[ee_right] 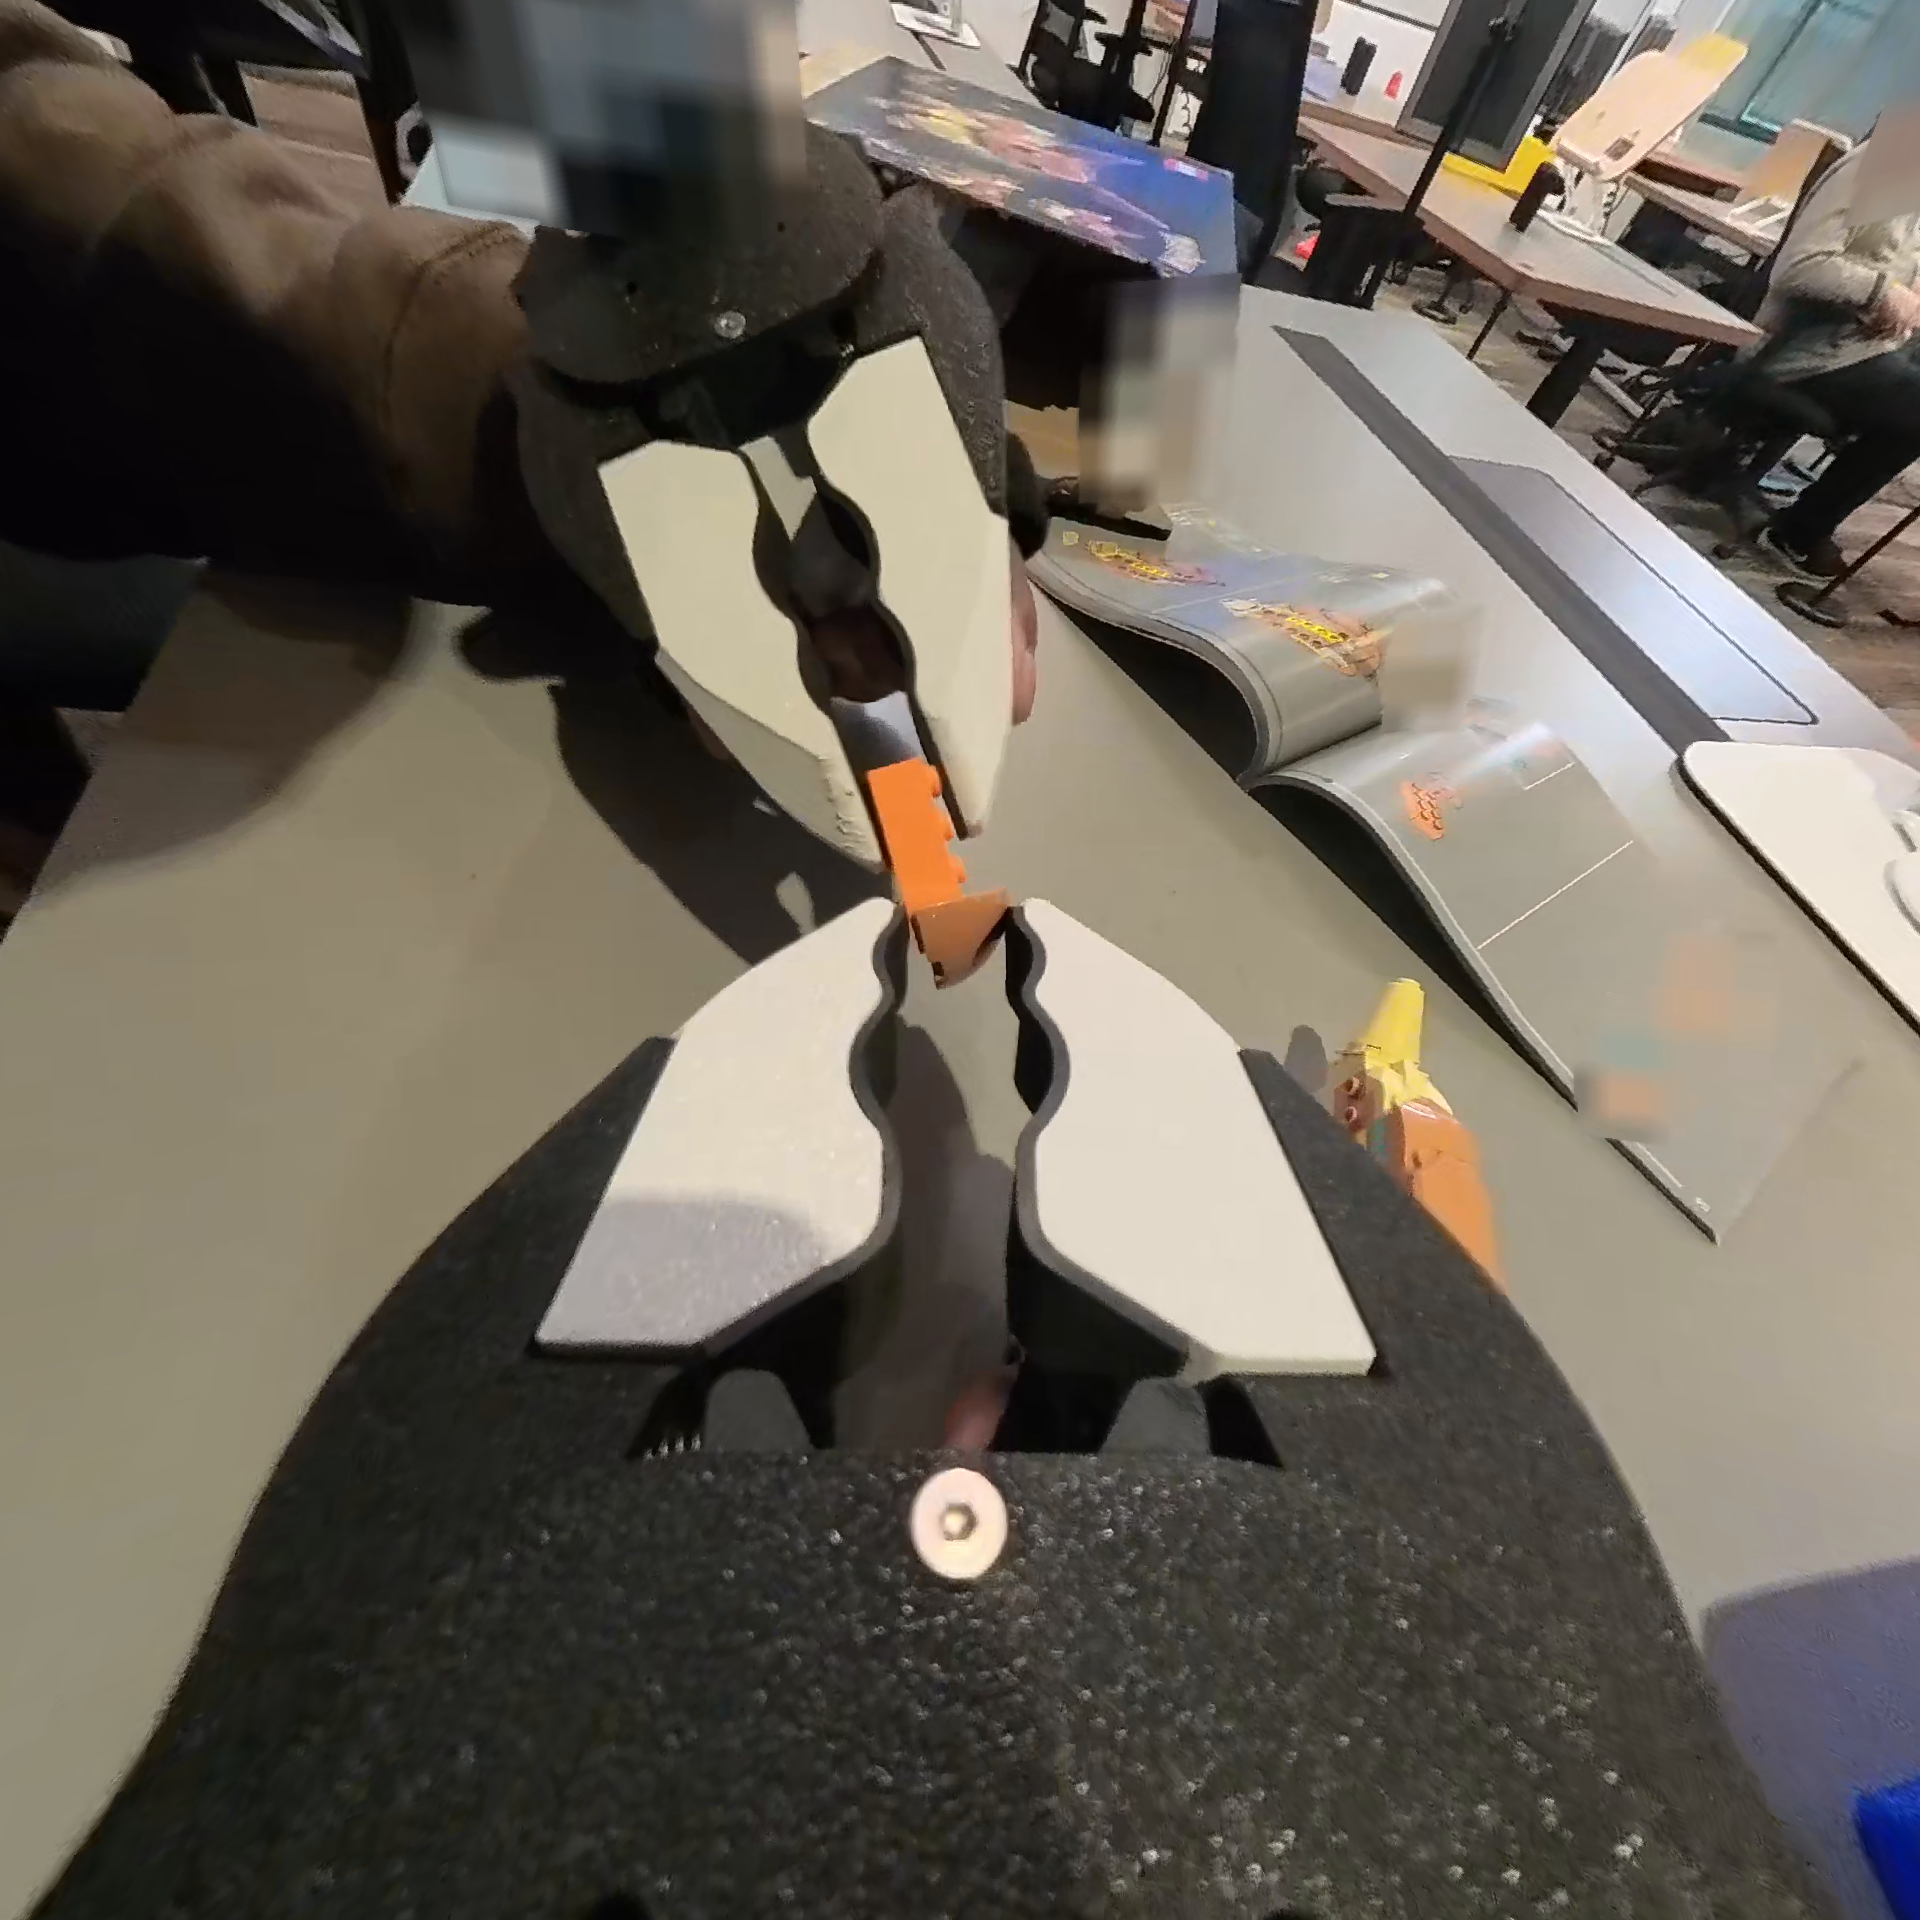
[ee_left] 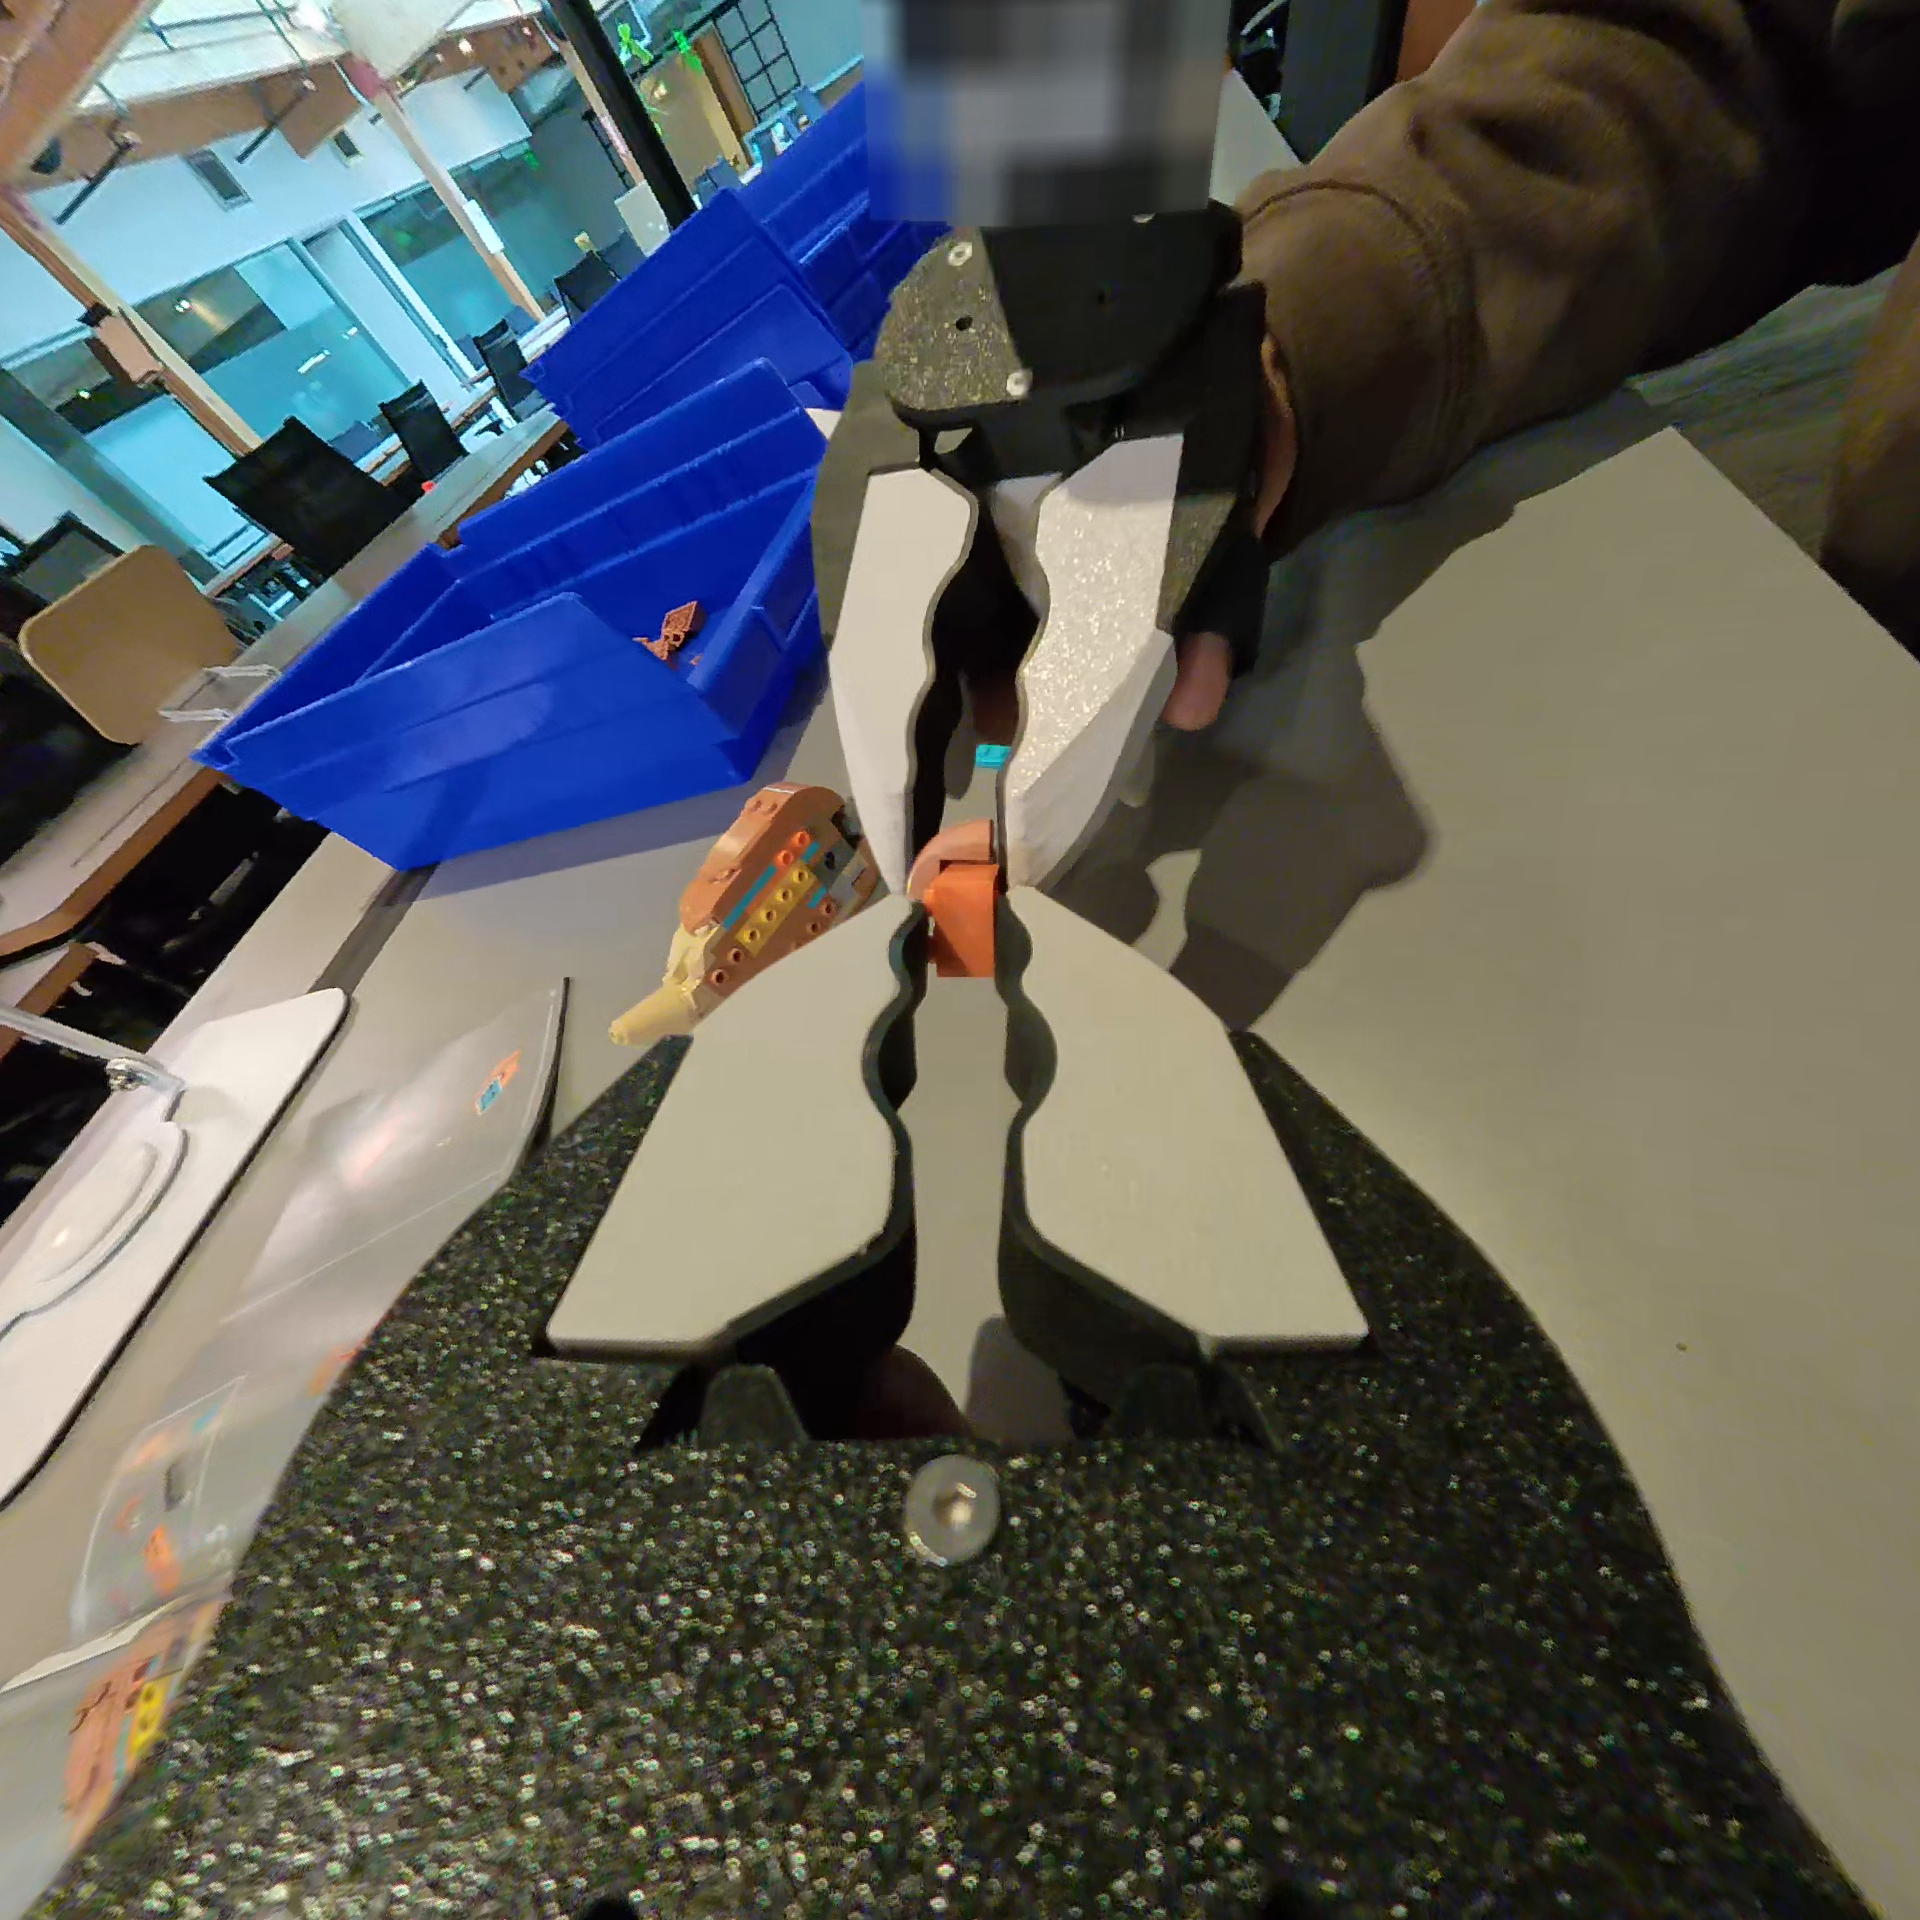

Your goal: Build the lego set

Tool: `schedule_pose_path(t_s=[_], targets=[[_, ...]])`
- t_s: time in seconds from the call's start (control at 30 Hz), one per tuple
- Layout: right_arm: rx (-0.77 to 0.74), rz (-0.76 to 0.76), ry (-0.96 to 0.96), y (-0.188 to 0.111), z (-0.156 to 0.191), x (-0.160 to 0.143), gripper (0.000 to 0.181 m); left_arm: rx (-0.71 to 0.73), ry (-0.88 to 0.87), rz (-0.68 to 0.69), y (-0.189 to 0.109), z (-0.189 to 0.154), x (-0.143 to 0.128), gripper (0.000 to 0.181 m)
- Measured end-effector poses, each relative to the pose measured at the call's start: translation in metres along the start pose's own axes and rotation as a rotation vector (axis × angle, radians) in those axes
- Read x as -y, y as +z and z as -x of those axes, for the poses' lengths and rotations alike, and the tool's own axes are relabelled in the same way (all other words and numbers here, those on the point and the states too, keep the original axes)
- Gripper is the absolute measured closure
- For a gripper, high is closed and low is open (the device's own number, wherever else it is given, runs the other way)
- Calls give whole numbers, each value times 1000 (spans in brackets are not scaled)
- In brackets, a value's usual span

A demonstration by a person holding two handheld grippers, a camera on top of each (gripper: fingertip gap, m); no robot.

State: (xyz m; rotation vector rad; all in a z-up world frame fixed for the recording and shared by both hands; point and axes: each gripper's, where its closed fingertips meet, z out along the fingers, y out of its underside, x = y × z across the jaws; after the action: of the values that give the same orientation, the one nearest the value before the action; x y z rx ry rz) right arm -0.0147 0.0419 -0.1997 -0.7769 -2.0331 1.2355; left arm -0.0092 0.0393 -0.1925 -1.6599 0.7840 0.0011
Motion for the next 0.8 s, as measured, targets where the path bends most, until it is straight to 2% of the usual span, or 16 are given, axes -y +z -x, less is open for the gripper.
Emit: schedule_pose_path(t_s=[0.17,0.6,0.8], targets=[[8,12,-23,2,4,-1,162,-25,-34,-10,0,-1,1,169],[-121,26,-123,2,-6,1,166,-4,-117,1,0,7,-1,169],[-119,34,-134,2,-6,1,167,-7,-119,-1,0,6,-1,169]])
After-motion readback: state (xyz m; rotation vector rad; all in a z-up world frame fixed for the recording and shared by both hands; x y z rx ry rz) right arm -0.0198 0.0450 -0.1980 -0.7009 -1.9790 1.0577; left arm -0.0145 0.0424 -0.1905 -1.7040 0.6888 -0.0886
